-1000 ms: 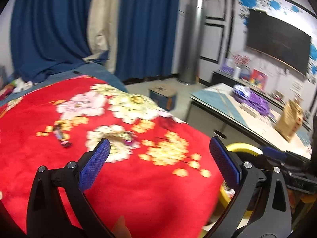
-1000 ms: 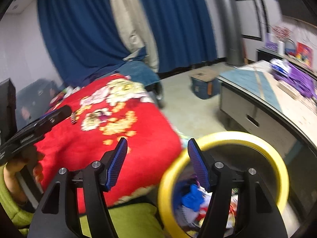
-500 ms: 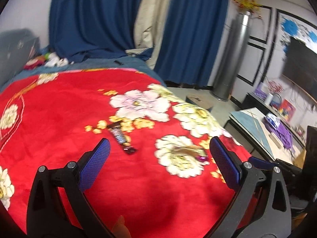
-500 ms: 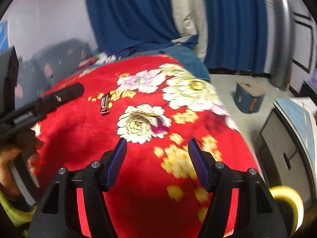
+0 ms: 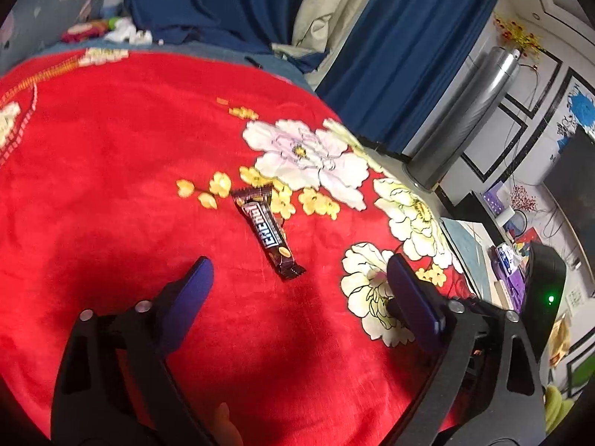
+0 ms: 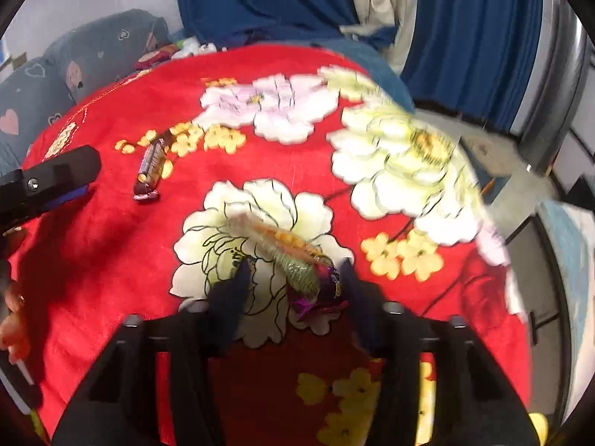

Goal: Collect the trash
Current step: 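Grasp the gold-green wrapper with the right gripper while the left grasps the brown chocolate bar, then carry the gold wrapper in the right gripper while the left carries the chocolate bar over the bin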

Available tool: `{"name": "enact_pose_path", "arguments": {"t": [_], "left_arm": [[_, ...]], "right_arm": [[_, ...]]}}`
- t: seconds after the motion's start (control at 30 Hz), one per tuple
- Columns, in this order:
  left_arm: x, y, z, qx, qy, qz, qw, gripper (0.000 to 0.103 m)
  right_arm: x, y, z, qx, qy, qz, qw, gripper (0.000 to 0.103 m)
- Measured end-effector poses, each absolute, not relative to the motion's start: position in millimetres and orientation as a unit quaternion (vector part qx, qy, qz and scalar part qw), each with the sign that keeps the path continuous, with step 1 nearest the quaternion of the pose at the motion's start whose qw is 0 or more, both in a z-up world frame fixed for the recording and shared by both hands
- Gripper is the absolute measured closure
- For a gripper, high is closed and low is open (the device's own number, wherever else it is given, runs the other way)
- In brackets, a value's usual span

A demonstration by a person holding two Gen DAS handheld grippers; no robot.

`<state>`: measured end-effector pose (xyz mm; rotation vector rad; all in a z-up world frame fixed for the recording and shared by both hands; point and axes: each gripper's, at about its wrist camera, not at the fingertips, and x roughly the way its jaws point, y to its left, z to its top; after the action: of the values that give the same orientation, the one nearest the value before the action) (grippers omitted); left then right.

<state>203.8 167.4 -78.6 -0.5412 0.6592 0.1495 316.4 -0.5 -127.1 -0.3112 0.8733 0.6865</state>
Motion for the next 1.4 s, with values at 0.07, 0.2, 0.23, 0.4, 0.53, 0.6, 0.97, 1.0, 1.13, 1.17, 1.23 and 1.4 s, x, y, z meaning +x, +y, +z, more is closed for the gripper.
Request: {"name": "enact_pose_path", "arguments": {"t": [0.07,0.2,0.23,0.4,0.53,0.6,0.97,1.0,1.13,1.17,1.23,1.4], "left_arm": [[212.3,170.2,-86.4,-0.278,0.33,0.071,0.899,0.03],[225.6,174.4,-98.2,-0.295,0.344,0.073,0.888,0.039],[228.9,174.8,-99.6,-0.295,0.345,0.076,0.888,0.043],[241.3,173.6,-103.8,-0.278,0.359,0.087,0.887,0.065],[238.9,178.5,-108.7,-0.288,0.364,0.085,0.882,0.091],[233.5,180.9,-109.6,-0.296,0.363,0.079,0.88,0.093],[197.4,151.0,-86.9,-0.28,0.331,0.01,0.901,0.095],[192.9,144.5,-81.4,-0.27,0.326,-0.001,0.906,0.095],[184.7,124.7,-65.4,-0.243,0.312,-0.024,0.918,0.095],[182.8,119.5,-61.7,-0.238,0.309,-0.03,0.92,0.095],[180.5,109.4,-55.1,-0.227,0.303,-0.041,0.925,0.095],[174.2,82.4,-42.3,-0.204,0.292,-0.073,0.932,0.095]], "right_arm": [[312.8,-3.6,-126.6,-0.139,0.408,0.332,0.839,0.078],[294.6,-12.8,-125.3,-0.134,0.4,0.34,0.84,0.079],[287.2,-16.4,-125.5,-0.133,0.397,0.342,0.841,0.079],[261.0,-38.9,-124.2,-0.089,0.398,0.349,0.843,0.08],[242.6,-56.8,-122.3,-0.048,0.402,0.351,0.844,0.08],[236.3,-63.5,-119.1,-0.032,0.399,0.35,0.847,0.08],[204.1,-93.3,-100.9,0.004,0.375,0.351,0.858,0.08],[202.4,-96.8,-99.0,0.005,0.373,0.348,0.86,0.08],[199.1,-112.2,-92.8,0.015,0.366,0.334,0.868,0.08],[198.4,-116.2,-90.9,0.016,0.364,0.33,0.871,0.08],[195.9,-128.0,-85.5,0.021,0.357,0.32,0.877,0.08],[192.3,-155.4,-76.4,0.032,0.343,0.294,0.892,0.08]]}}
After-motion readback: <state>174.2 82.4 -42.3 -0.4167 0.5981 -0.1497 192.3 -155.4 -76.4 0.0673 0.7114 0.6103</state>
